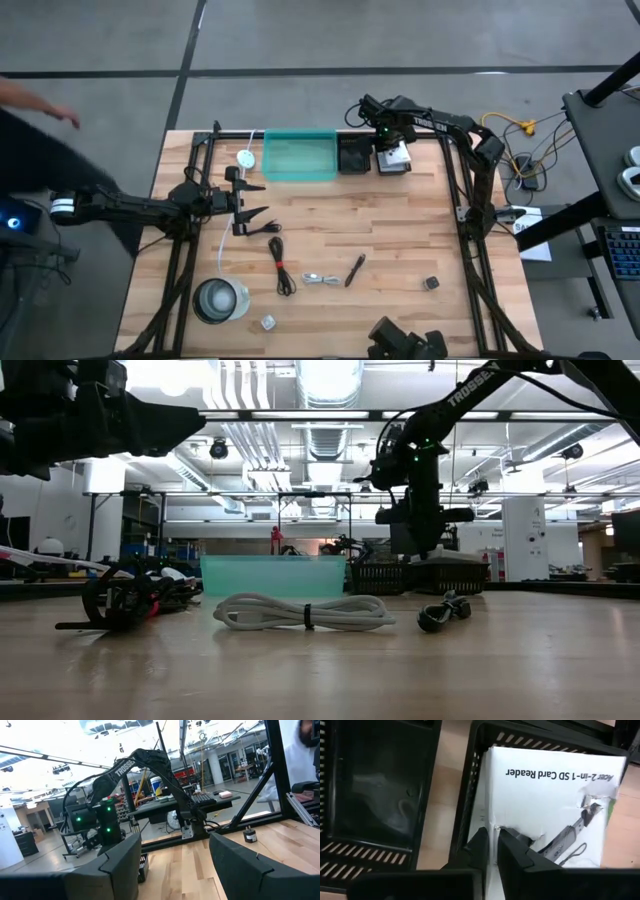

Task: Pick and place items into bin
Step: Put the card reader box into the right black bin, then put the black charger adapter into the left black bin

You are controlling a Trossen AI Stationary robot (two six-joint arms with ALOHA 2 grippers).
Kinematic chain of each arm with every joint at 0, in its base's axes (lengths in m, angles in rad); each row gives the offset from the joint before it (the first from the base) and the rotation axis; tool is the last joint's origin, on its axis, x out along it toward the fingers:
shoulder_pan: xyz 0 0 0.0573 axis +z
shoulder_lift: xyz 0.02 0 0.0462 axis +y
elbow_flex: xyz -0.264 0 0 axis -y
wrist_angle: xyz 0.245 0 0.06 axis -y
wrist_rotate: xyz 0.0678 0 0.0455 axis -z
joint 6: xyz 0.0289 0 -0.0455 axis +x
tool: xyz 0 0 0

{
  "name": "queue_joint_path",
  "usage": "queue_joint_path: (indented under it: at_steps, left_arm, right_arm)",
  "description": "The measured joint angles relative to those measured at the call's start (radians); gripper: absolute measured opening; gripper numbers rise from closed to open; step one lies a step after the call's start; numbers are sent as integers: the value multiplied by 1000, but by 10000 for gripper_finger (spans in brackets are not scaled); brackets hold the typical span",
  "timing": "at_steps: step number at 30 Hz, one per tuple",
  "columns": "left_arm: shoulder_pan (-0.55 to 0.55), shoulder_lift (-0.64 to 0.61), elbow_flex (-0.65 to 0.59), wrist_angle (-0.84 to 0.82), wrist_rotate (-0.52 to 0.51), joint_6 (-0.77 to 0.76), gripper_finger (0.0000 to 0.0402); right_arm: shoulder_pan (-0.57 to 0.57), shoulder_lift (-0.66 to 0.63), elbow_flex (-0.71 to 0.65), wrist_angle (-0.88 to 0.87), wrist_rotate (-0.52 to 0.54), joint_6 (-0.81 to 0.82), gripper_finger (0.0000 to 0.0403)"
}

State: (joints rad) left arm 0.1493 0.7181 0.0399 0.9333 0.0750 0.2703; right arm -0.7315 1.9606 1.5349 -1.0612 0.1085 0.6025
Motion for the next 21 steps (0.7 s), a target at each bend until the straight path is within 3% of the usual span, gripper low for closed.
queue_joint_path:
  at_steps: [12,21]
  left_arm:
    - [0,0,0,0,0,0,219]
    - [0,0,0,0,0,0,219]
  right_arm:
    - [0,-1,0,-6,-2,-8,96]
    - [23,-28,62,-113,-58,-138,125]
